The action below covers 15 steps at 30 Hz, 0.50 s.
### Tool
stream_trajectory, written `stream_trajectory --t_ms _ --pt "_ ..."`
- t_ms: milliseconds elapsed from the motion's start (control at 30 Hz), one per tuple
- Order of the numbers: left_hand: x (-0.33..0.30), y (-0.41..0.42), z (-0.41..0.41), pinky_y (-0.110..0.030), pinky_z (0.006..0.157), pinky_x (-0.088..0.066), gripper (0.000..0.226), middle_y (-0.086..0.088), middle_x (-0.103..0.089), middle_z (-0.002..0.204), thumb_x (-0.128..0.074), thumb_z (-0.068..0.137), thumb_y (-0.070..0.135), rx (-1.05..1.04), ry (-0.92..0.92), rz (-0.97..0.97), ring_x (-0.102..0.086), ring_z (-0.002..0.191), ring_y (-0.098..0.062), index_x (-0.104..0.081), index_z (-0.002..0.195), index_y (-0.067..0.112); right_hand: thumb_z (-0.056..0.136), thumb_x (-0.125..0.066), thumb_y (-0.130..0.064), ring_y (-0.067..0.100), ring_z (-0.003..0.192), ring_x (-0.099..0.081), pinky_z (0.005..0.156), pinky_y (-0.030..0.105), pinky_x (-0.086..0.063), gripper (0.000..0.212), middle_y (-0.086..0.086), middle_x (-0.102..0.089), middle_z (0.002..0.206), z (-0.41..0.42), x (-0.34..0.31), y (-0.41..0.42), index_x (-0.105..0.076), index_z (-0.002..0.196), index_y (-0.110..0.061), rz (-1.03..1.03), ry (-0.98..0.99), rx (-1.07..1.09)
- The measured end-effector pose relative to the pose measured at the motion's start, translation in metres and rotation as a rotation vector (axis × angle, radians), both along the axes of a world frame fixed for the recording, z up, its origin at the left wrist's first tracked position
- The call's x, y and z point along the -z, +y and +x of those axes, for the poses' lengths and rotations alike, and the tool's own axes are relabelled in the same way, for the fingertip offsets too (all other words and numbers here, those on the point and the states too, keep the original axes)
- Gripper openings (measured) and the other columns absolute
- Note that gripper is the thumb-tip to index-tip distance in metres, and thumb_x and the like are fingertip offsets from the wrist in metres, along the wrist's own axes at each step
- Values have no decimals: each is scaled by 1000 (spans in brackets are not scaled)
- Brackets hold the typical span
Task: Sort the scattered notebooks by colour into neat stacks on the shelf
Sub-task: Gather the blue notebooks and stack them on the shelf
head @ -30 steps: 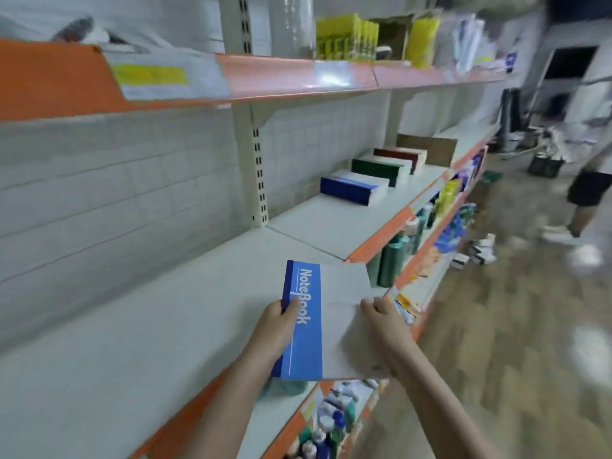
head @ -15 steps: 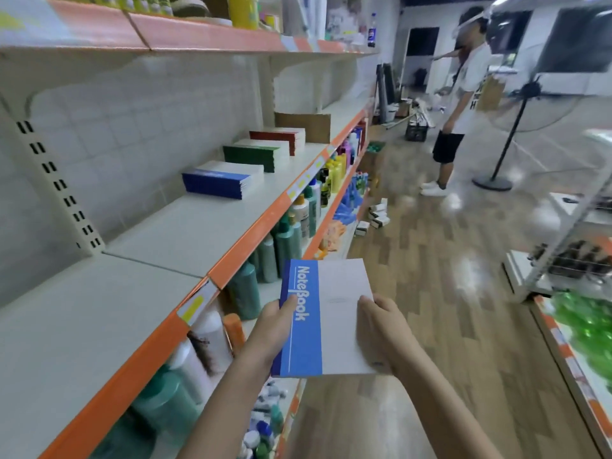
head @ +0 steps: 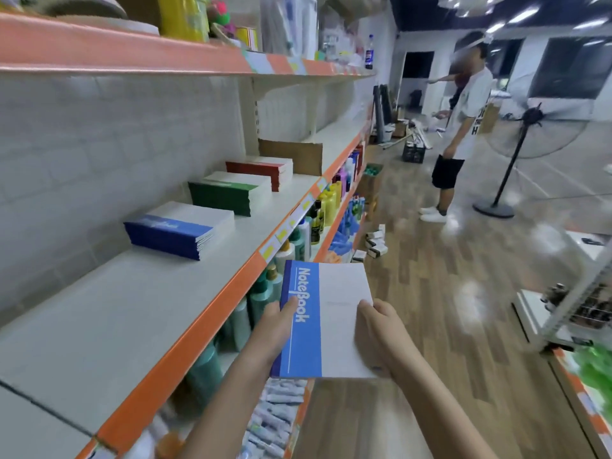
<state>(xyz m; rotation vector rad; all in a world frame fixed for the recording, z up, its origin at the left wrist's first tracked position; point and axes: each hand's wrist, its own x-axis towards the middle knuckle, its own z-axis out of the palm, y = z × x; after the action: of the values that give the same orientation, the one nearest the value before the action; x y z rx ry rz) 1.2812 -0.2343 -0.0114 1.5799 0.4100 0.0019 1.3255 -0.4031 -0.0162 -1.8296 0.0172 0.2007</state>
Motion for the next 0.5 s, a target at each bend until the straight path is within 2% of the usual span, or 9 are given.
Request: stream_trajectory --t_ms 167,233,300,400,500 --pt "-13 25 61 -24 54 -51 25 4 -74 80 -43 100 33 -59 -28 20 -71 67 -13 -63 95 19 99 -38 -23 35 103 -59 80 35 -43 31 18 -63 111 70 -13 26 -58 105 -1 -7 -26 -62" --pt "-18 36 77 -23 53 -51 21 7 -72 75 -43 101 28 -115 -49 23 -70 65 -11 -62 100 17 99 -38 -23 34 110 -57 91 38 -43 31 16 -62 116 91 -18 39 -56 115 -3 -13 -38 -108" --pt "-20 49 90 -24 57 -52 24 5 -71 78 -43 101 27 -161 -51 44 -70 68 -13 -62 105 14 99 -38 -23 32 111 -56 96 41 -42 31 15 -61 117 109 -21 54 -55 115 -4 -13 -42 -157" --pt "-22 66 102 -20 48 -50 28 1 -73 78 -44 100 31 -225 -16 -1 -70 64 -14 -63 101 11 99 -39 -23 33 104 -58 84 36 -43 30 20 -62 109 136 -23 77 -57 108 0 -4 -38 -228" --pt "-23 83 119 -23 52 -50 30 -3 -72 86 -43 100 32 -309 6 5 -70 71 -17 -62 103 9 97 -40 -24 23 79 -52 70 32 -36 25 12 -55 81 165 -25 101 -54 85 -7 -8 -57 -315"
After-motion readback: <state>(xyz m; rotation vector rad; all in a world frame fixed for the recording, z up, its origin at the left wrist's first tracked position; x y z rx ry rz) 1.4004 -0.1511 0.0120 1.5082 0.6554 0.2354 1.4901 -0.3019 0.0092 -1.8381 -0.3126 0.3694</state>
